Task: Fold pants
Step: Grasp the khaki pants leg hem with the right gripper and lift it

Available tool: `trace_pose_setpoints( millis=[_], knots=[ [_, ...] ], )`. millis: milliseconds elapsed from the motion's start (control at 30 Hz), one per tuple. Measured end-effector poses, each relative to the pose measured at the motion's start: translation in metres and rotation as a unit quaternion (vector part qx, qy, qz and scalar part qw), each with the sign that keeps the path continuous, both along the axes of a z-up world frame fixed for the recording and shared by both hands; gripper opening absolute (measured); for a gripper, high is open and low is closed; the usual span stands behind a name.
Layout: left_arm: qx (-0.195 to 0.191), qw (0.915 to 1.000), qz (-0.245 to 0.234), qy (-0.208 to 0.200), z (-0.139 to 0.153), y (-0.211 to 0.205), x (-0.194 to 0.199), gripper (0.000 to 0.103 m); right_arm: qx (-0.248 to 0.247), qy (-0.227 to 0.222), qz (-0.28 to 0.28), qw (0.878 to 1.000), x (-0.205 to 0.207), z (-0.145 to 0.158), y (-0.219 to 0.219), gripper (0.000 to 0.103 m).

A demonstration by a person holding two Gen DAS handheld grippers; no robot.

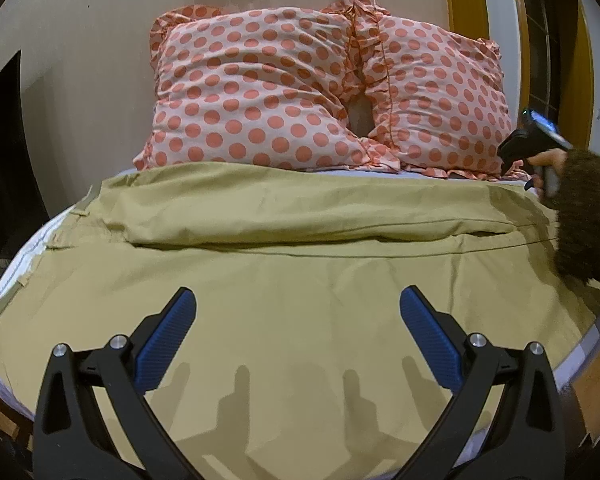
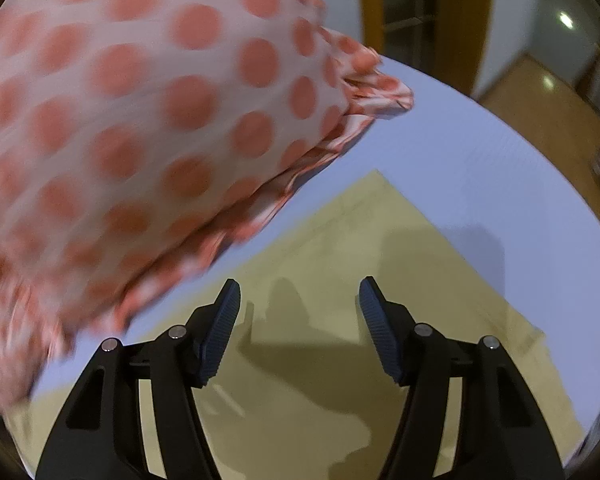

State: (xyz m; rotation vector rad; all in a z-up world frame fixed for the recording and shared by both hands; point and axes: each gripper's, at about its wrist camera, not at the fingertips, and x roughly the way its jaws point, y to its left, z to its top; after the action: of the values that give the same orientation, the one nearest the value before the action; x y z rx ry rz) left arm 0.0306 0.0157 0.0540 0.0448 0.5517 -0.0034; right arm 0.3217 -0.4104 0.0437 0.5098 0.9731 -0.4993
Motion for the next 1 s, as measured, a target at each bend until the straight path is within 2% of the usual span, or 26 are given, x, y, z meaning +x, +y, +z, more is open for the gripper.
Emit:
trace_pose_setpoints(
  millis=[133, 233, 300, 333, 367, 400, 467, 567, 600, 633, 733, 833, 933, 967, 1000],
  knots=[
    [0.010, 1.0000, -0.001, 0.001, -0.003, 0.001, 0.010, 0.101, -0.017, 0.021, -0.039, 0.999, 0.030, -0.022, -0.014, 0.065],
    [0.005, 1.0000, -0.003, 0.006, -0.006, 0.002, 0.014, 0.101, -0.079, 0.028, -0.025, 0.996, 0.039, -0.030, -0.012, 0.055],
    [0.003, 1.0000, 0.000, 0.008, -0.007, 0.004, 0.016, 0.101, -0.092, 0.005, -0.011, 0.996, 0.035, -0.033, -0.016, 0.035],
    [0.002, 1.0000, 0.002, 0.008, -0.007, 0.006, 0.017, 0.101, -0.093, -0.003, -0.008, 0.996, 0.031, -0.034, -0.017, 0.030],
    [0.000, 1.0000, 0.005, 0.006, -0.007, 0.008, 0.016, 0.101, -0.092, -0.011, -0.007, 0.996, 0.028, -0.036, -0.022, 0.018],
    [-0.002, 1.0000, 0.007, 0.005, -0.007, 0.010, 0.015, 0.101, -0.086, -0.018, -0.006, 0.996, 0.025, -0.037, -0.028, 0.011],
    [-0.009, 0.9998, 0.016, 0.003, -0.004, 0.017, 0.016, 0.101, -0.033, -0.053, -0.006, 0.998, 0.014, -0.041, -0.048, 0.005],
    [-0.013, 0.9996, 0.026, -0.004, 0.003, 0.026, 0.012, 0.101, 0.044, -0.134, -0.006, 0.990, -0.019, -0.029, -0.065, 0.005],
    [-0.015, 0.9993, 0.032, -0.010, 0.006, 0.031, 0.009, 0.101, 0.076, -0.180, 0.002, 0.981, -0.044, -0.022, -0.072, 0.004],
    [-0.017, 0.9991, 0.037, -0.014, 0.009, 0.035, 0.006, 0.101, 0.090, -0.204, 0.009, 0.975, -0.063, -0.016, -0.074, 0.004],
    [-0.029, 0.9982, 0.046, -0.026, 0.018, 0.048, 0.000, 0.101, 0.131, -0.264, 0.031, 0.955, -0.151, -0.004, -0.070, 0.004],
    [-0.048, 0.9963, 0.057, -0.043, 0.030, 0.063, -0.003, 0.101, 0.155, -0.263, 0.035, 0.952, -0.232, -0.008, -0.046, 0.004],
    [-0.080, 0.9940, 0.045, -0.060, 0.045, 0.076, 0.001, 0.101, 0.218, -0.241, 0.023, 0.946, -0.262, -0.031, -0.046, 0.008],
    [-0.086, 0.9934, 0.044, -0.061, 0.049, 0.080, 0.005, 0.101, 0.235, -0.227, 0.020, 0.945, -0.271, -0.033, -0.041, 0.018],
    [-0.088, 0.9933, 0.044, -0.061, 0.051, 0.082, 0.008, 0.101, 0.246, -0.203, 0.013, 0.948, -0.265, -0.039, -0.044, 0.039]
  ],
)
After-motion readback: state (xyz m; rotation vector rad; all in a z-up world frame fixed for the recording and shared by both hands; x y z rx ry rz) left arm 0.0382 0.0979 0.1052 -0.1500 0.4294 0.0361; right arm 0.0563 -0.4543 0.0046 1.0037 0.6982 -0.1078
